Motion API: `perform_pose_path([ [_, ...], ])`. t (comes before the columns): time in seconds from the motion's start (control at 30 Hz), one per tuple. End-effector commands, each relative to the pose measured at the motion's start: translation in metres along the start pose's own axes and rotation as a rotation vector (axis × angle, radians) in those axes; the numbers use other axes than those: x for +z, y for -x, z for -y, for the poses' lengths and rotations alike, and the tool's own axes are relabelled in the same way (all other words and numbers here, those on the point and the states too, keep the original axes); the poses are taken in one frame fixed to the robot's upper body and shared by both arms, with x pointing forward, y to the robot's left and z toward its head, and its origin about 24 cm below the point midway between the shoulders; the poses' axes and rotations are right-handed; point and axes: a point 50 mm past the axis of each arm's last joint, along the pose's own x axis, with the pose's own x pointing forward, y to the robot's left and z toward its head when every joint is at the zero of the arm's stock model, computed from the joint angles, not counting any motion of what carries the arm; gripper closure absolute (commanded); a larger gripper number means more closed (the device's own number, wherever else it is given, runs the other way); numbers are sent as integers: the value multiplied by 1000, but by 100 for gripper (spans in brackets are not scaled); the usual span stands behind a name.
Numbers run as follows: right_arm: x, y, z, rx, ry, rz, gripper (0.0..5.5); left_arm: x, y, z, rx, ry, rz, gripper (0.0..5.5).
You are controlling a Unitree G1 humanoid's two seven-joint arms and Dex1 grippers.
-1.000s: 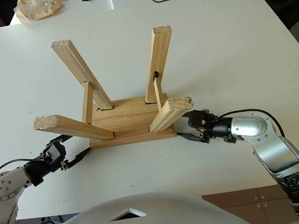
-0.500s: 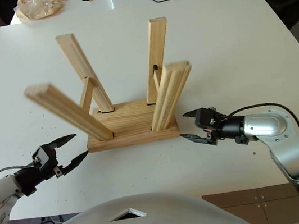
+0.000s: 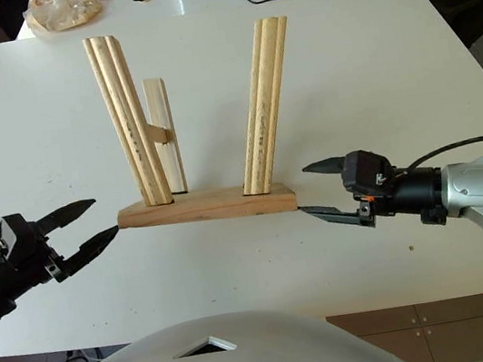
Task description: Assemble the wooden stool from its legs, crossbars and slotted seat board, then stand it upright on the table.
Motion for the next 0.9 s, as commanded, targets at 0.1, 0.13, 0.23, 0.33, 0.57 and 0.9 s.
perform_pose_path([
  [0.1, 12, -4, -14, 138, 9, 80, 233, 16, 0, 7, -156, -42, 7, 210],
  [0.13, 13, -3, -14, 146, 1, 89, 233, 16, 1, 6, -161, -50, -12, 210],
  [0.23, 15, 1, -15, 186, -22, 104, 233, 19, 6, 1, -178, -55, -33, 210],
  [0.33, 11, 7, -7, 175, -67, 110, 233, 21, 6, 5, -223, -32, -31, 210],
  [0.57, -6, 14, 9, 149, -109, 61, 233, 10, 9, 12, -258, -7, -82, 210],
  [0.9, -15, 29, 21, 162, -134, 75, 233, 10, 26, -25, -132, -42, -95, 210],
])
